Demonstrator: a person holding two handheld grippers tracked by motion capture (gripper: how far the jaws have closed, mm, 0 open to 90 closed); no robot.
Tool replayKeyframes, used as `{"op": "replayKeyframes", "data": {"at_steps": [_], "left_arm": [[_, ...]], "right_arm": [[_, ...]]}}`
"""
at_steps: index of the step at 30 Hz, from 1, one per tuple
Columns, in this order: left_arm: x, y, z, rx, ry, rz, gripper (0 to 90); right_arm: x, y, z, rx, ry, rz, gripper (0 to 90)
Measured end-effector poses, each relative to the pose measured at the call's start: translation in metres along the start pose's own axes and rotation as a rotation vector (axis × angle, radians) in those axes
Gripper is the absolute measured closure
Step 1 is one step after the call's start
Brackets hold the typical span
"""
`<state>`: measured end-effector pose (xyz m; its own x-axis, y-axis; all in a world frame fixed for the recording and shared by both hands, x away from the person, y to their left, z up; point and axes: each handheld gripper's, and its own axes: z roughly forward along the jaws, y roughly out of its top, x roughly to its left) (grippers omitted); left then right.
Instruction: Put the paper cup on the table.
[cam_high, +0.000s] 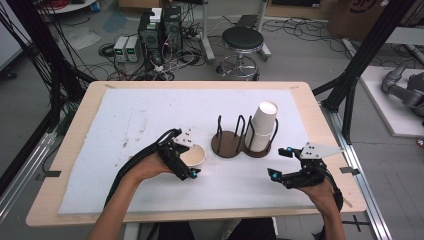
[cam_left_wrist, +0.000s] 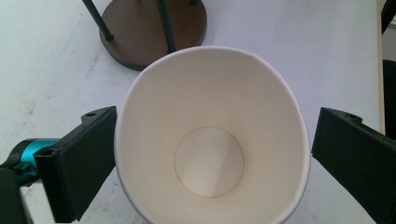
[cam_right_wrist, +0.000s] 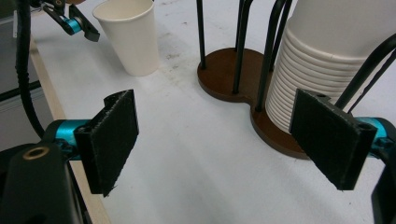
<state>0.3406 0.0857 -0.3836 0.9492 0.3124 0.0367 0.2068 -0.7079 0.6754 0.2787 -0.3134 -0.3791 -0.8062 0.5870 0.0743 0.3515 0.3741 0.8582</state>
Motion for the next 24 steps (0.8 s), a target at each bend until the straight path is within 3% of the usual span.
{"op": "replayKeyframes", "data": {"at_steps": [2, 4, 24], "left_arm": [[0.000, 0.000, -0.001, -0.006, -0.009, -0.008, 1.7], [-0.001, 0.000, -0.002, -0.009, 0.021, -0.003, 1.7], [-0.004, -0.015, -0.039, -0.141, 0.045, -0.061, 1.7]], "right_arm": [[0.000, 0.000, 0.000, 0.000, -0.001, -0.002, 16.2], [0.000, 0.000, 0.000, 0.000, 0.000, -0.001, 16.2], [0.000, -0.002, -0.001, 0.004, -0.010, 0.004, 16.2]]}}
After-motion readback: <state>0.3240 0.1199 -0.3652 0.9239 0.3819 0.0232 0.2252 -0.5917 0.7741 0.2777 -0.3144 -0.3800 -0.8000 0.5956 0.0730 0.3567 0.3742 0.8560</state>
